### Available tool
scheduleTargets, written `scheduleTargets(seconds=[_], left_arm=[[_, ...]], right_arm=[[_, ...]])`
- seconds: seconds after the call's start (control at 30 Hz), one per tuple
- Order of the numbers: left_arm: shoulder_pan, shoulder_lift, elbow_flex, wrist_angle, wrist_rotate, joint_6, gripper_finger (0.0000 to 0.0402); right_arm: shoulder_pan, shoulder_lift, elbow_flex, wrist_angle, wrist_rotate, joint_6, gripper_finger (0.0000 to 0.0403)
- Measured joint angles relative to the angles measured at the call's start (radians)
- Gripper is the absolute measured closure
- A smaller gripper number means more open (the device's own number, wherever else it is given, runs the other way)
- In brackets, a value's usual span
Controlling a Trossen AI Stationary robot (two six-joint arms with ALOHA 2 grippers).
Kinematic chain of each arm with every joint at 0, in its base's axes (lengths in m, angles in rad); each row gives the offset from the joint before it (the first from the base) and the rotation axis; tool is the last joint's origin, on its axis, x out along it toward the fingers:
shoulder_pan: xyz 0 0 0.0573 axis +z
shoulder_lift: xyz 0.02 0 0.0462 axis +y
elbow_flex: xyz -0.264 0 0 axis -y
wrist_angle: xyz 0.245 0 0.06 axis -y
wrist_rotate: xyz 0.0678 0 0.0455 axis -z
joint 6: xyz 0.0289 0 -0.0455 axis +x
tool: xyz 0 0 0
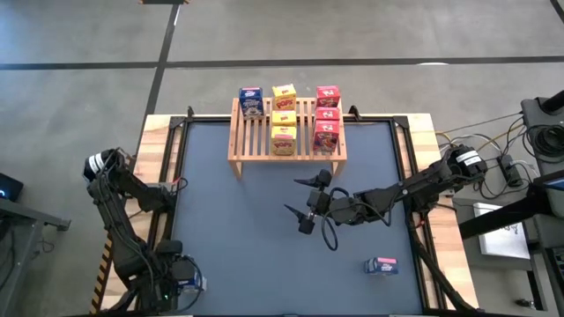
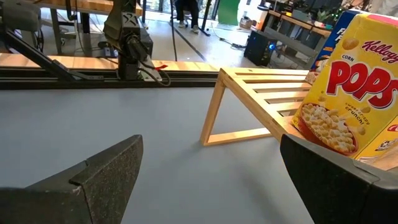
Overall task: Stack cereal on shelf
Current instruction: Put the left blue cereal box on the shelf aligned with the blue cereal box
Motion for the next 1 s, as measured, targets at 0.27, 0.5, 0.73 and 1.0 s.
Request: scheduleTargets(seconds=[0.27, 0.5, 0.73, 1.0], left_arm=[[0.001, -0.012, 0.000, 0.003, -0.147, 0.027, 0.0218], [0.002, -0.053, 0.000, -0.006, -0.283, 0.060, 0.0230], [0.005, -0.114, 0.001, -0.106, -0.475, 0.139, 0.0233], [0.013, -0.201, 0.001, -0.393, -0.783, 0.150, 0.0233]], right_arm=[[0.000, 0.000, 0.000, 0.000, 0.000, 0.001, 0.0035], [0.000, 0.000, 0.000, 0.000, 0.000, 0.000, 0.0035], [0.000, 0.000, 0.000, -0.002, 0.000, 0.000, 0.0035], [0.005, 0.000, 0.000, -0.031, 0.002, 0.008, 0.0035]])
